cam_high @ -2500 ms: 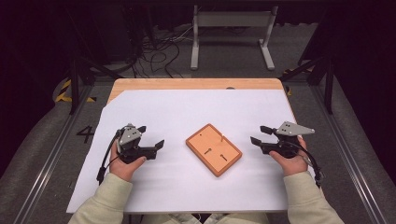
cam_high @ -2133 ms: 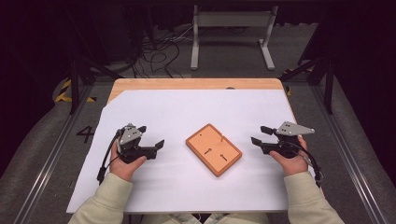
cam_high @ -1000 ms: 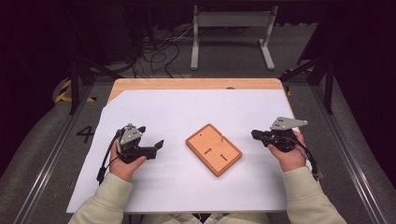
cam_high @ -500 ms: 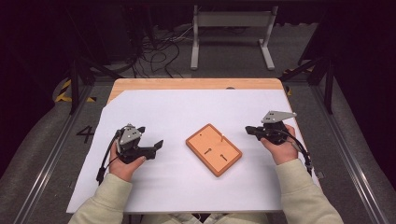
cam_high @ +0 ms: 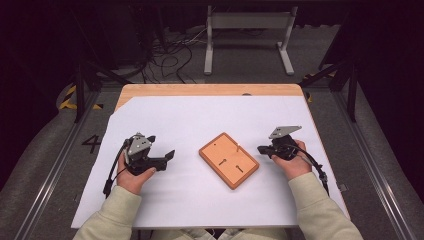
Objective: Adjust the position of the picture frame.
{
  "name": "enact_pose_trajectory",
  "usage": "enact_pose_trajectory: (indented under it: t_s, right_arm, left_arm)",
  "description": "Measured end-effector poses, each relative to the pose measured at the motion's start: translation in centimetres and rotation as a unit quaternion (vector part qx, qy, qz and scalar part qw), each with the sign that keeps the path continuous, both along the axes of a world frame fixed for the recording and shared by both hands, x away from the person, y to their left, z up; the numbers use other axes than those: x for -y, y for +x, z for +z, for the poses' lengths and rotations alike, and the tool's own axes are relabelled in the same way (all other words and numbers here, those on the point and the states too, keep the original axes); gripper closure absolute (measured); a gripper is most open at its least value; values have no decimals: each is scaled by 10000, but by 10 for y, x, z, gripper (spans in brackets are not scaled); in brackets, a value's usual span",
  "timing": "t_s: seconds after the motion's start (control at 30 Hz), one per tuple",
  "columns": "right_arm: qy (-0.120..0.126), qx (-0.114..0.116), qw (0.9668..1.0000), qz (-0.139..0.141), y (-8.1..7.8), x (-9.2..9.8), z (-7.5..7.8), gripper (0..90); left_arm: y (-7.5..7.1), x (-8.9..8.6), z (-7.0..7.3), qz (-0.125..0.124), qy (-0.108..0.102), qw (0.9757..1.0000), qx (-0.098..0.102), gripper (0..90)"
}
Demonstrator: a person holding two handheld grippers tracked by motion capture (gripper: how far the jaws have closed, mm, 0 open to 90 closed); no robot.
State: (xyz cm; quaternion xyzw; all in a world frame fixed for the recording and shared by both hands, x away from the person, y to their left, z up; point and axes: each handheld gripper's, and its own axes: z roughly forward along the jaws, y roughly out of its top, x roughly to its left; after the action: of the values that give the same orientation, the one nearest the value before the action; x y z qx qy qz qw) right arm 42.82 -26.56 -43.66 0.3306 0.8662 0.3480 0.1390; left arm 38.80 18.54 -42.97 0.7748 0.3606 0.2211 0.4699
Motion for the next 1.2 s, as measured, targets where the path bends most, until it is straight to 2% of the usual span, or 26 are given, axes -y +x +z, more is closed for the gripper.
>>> enact_pose_trajectory:
  t_s: [0.2,0.33,0.43,0.73,0.83,0.93,1.03,1.2]
  right_arm:
    - [14,-208,9997,103,-2,-3,-6,900]
    - [0,-241,9994,231,-5,-7,-5,900]
    - [-105,-305,9990,295,-7,-10,-6,900]
    - [-166,-414,9984,335,-11,-14,-6,900]
    - [-66,-559,9971,518,-15,-19,-7,900]
    - [-203,-611,9952,741,-22,-30,-5,900]
    - [-227,-648,9938,876,-25,-38,-5,900]
    - [-281,-726,9895,1220,-31,-58,-5,900]
  left_arm:
    - [0,0,0,-27,-1,10000,-2,126]
    - [0,0,0,-25,-10,10000,-7,127]
    - [0,0,0,-26,-13,10000,-9,127]
    - [1,1,-1,-42,15,10000,-33,128]
    - [1,1,-1,-39,22,10000,-34,128]
    - [1,0,0,-17,-8,10000,-25,129]
    - [1,0,0,-11,-17,10000,-29,130]
    - [1,-1,0,-8,-8,10000,-33,132]
